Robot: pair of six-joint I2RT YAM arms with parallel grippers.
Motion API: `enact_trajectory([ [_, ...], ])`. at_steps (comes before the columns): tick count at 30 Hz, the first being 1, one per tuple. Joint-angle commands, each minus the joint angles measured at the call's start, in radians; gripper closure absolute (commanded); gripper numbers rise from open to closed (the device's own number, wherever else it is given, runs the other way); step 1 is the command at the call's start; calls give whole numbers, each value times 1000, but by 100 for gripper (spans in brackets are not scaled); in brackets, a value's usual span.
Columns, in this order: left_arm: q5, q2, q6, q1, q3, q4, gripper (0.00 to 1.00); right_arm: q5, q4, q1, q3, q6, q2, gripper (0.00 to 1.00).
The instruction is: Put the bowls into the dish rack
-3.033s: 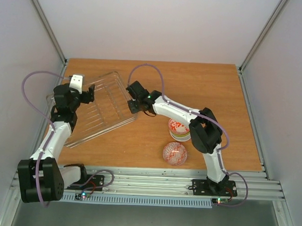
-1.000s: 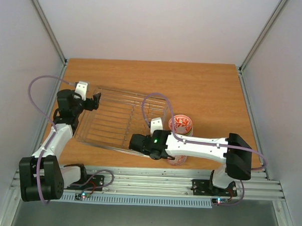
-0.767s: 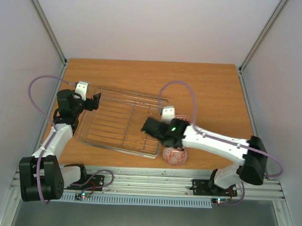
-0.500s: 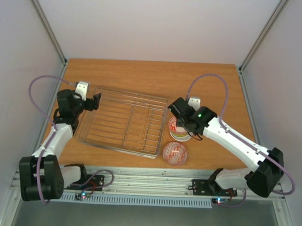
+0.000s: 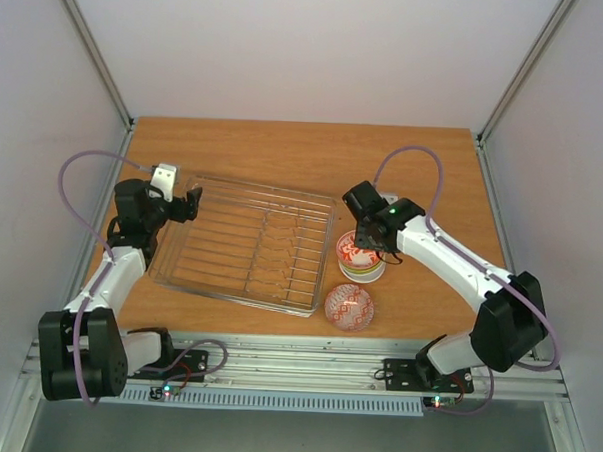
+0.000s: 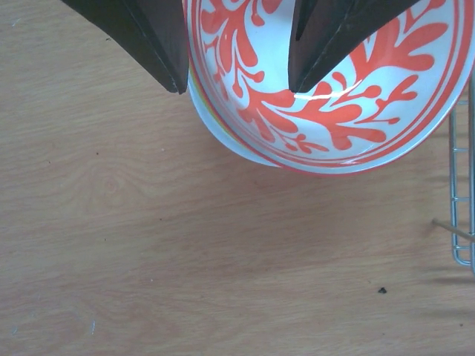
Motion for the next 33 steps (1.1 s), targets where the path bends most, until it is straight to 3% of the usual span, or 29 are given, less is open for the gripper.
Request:
enact_trajectory([
  [1,12,14,14,-1,-10,8,14,-12,15,-15,-12,-29,19,60],
  [16,21,29,14,-1,-9,10,13,-1,29,-41,-52,-31,44,63],
  [20,21,28,13,-1,-9,11,13,9,25,-42,-54,-34,38,73],
  [25,20,23,12,-1,-9,11,13,30,7,-43,-44,-40,19,96],
  [33,23,20,14,-1,-13,12,13,54,-25,-43,-19,-59,-39,99],
])
